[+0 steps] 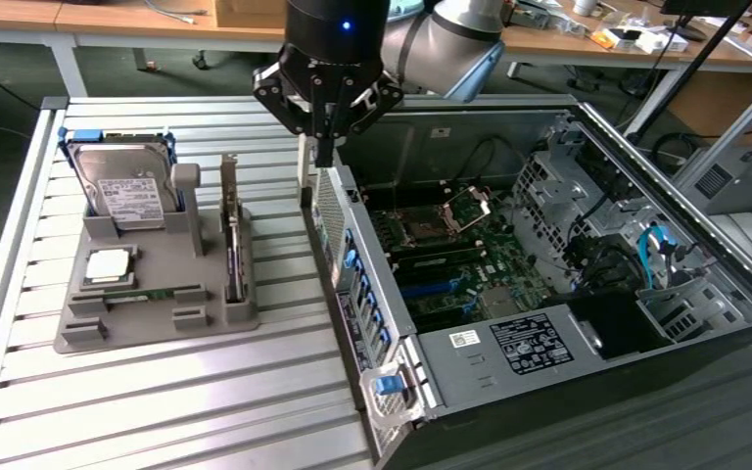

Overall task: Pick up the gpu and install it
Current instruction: 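Reach for the gpu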

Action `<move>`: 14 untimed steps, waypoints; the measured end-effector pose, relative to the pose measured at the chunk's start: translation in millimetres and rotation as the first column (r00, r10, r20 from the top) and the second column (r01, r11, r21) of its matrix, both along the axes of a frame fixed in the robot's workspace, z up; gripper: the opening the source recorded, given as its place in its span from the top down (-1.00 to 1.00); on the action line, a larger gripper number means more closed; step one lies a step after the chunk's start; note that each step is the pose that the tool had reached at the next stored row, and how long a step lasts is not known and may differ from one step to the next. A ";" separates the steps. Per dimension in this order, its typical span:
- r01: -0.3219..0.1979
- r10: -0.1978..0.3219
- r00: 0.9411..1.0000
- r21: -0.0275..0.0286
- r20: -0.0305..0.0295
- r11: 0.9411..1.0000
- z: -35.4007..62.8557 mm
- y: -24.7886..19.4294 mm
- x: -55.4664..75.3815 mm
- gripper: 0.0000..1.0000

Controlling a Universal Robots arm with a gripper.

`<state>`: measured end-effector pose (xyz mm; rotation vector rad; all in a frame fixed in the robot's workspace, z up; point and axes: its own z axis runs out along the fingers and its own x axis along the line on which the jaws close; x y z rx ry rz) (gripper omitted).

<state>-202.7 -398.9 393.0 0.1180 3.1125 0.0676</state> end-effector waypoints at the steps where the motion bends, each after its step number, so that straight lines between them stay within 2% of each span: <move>1: 0.000 0.000 1.000 0.000 0.000 1.000 0.0 0.0 -0.5 0.73; 14: 0.000 0.000 1.000 0.000 0.000 1.000 0.0 0.0 -5.4 0.73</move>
